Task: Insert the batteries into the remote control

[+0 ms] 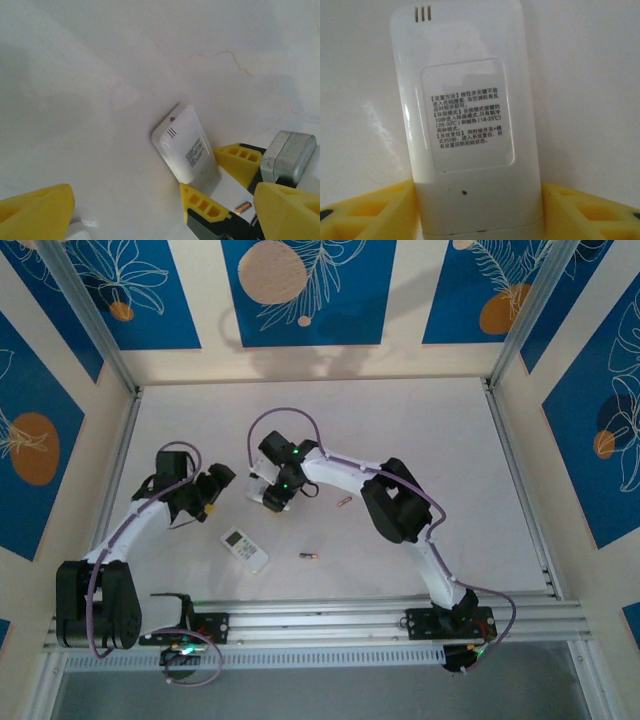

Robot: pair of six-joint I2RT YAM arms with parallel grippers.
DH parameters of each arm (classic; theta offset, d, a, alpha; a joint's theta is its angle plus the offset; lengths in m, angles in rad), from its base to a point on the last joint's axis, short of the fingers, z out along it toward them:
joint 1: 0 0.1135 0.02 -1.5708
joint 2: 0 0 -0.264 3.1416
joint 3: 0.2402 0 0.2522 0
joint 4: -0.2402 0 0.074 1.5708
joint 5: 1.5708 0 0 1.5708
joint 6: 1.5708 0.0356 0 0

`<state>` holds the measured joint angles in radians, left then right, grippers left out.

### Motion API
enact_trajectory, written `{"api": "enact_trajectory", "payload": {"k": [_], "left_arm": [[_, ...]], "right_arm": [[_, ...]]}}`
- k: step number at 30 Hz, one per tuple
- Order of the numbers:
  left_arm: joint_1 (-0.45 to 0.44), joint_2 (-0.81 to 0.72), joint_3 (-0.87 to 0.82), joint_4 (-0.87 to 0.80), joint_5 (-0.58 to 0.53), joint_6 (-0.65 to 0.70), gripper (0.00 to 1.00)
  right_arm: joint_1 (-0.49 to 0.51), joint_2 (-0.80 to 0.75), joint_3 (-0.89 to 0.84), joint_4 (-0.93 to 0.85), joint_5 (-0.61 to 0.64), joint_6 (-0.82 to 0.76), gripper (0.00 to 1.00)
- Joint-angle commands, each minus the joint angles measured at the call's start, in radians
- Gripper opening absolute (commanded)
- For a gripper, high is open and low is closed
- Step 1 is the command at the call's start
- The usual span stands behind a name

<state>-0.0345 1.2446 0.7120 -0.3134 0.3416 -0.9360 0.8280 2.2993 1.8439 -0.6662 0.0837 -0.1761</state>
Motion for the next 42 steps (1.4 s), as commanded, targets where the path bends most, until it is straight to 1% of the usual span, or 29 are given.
{"api": "enact_trajectory", "payload": {"k": [1, 4, 5, 7, 9, 10, 16, 21, 22, 24, 26, 27, 28, 29, 31, 32, 34, 35, 38, 41, 42], "left_arm": [[0.004, 0.004, -0.003, 0.063, 0.125, -0.032, 0.88], [0.003, 0.044, 0.017, 0.128, 0.229, -0.024, 0.83], [0.002, 0.061, 0.030, 0.132, 0.252, -0.018, 0.82], [0.002, 0.084, 0.048, 0.130, 0.279, -0.003, 0.80], [0.002, 0.102, 0.060, 0.117, 0.273, 0.006, 0.78], [0.002, 0.105, 0.064, 0.104, 0.262, 0.008, 0.75], [0.002, 0.106, 0.084, 0.111, 0.249, 0.006, 0.46], [0.003, 0.127, 0.110, 0.073, 0.247, 0.032, 0.30], [0.002, 0.127, 0.117, 0.058, 0.241, 0.041, 0.27], [0.002, 0.127, 0.139, 0.019, 0.222, 0.065, 0.21], [0.003, 0.130, 0.205, -0.095, 0.173, 0.141, 0.15], [0.002, 0.139, 0.252, -0.178, 0.133, 0.202, 0.14], [-0.003, 0.154, 0.322, -0.304, 0.048, 0.290, 0.13], [-0.018, 0.177, 0.397, -0.438, -0.095, 0.374, 0.13], [-0.063, 0.241, 0.522, -0.622, -0.394, 0.483, 0.10], [-0.086, 0.287, 0.583, -0.693, -0.523, 0.520, 0.08], [-0.121, 0.391, 0.694, -0.797, -0.732, 0.554, 0.05], [-0.132, 0.455, 0.742, -0.831, -0.812, 0.559, 0.05], [-0.157, 0.653, 0.929, -0.949, -0.951, 0.555, 0.06], [-0.191, 0.824, 1.141, -1.067, -1.053, 0.539, 0.06], [-0.202, 0.863, 1.188, -1.074, -1.081, 0.539, 0.06]], "right_arm": [[-0.038, -0.091, 0.018, 0.005, -0.202, 0.209, 0.59], [-0.056, -0.120, 0.003, 0.068, -0.394, 0.374, 0.57], [-0.055, -0.129, -0.008, 0.098, -0.435, 0.413, 0.57], [-0.050, -0.143, -0.031, 0.154, -0.479, 0.472, 0.57], [-0.047, -0.150, -0.043, 0.197, -0.515, 0.514, 0.57], [-0.046, -0.149, -0.044, 0.210, -0.529, 0.530, 0.57], [-0.032, -0.109, 0.005, 0.168, -0.577, 0.547, 0.58], [-0.016, -0.093, 0.029, 0.148, -0.587, 0.544, 0.58], [-0.016, -0.093, 0.034, 0.145, -0.586, 0.551, 0.59], [-0.019, -0.096, 0.048, 0.130, -0.585, 0.558, 0.68], [-0.030, -0.123, 0.051, 0.114, -0.561, 0.561, 0.78], [-0.039, -0.149, 0.034, 0.123, -0.539, 0.567, 0.81], [-0.055, -0.184, -0.005, 0.148, -0.509, 0.581, 0.83], [-0.078, -0.223, -0.055, 0.182, -0.492, 0.603, 0.85], [-0.130, -0.296, -0.161, 0.258, -0.484, 0.660, 0.86], [-0.158, -0.327, -0.217, 0.288, -0.480, 0.684, 0.86], [-0.200, -0.376, -0.295, 0.306, -0.472, 0.702, 0.86], [-0.217, -0.396, -0.329, 0.302, -0.468, 0.700, 0.86], [-0.244, -0.459, -0.409, 0.282, -0.428, 0.680, 0.86], [-0.251, -0.525, -0.477, 0.262, -0.376, 0.647, 0.86], [-0.252, -0.540, -0.489, 0.251, -0.359, 0.638, 0.86]]}}
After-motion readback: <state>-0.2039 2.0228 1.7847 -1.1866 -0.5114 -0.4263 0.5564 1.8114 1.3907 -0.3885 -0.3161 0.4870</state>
